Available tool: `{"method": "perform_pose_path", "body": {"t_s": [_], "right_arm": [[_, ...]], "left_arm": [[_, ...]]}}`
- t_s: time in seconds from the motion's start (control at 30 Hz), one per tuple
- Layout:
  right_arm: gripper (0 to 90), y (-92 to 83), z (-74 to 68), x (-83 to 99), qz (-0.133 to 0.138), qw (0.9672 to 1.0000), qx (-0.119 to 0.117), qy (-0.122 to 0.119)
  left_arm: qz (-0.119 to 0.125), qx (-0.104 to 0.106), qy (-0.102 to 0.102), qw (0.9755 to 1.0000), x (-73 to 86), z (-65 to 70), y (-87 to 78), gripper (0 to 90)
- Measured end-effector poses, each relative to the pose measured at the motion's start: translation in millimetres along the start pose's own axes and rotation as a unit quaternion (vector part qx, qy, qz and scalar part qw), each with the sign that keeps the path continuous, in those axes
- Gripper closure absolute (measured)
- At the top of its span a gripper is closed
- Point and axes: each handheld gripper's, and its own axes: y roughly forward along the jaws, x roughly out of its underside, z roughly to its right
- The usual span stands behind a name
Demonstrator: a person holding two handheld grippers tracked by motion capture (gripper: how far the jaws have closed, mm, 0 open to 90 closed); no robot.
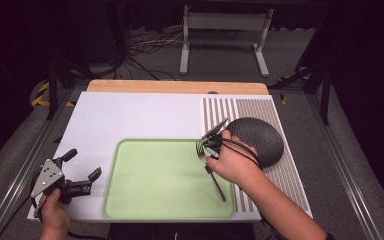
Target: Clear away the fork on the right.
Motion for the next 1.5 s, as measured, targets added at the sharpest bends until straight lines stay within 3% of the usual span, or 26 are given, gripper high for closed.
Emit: {"method": "perform_pose_path", "body": {"t_s": [0.2, 0.83, 1.5], "right_arm": [[85.0, 8.2, 2.5, -0.6, -0.003, 1.0000, 0.006, -0.004], [84.2, 29.6, 17.4, -1.3, -0.006, 0.9996, 0.003, 0.028], [84.9, 34.0, 19.4, -0.5, -0.019, 0.9987, 0.004, 0.048]], "left_arm": [[-0.001, 0.000, 0.001, 1.0000, 0.0, -0.1, -0.2, 0.1], [-0.004, 0.002, 0.000, 1.0000, 0.3, -0.2, 0.4, 0.0], [-0.004, 0.002, -0.001, 1.0000, 0.3, -0.1, 0.4, 0.0]]}}
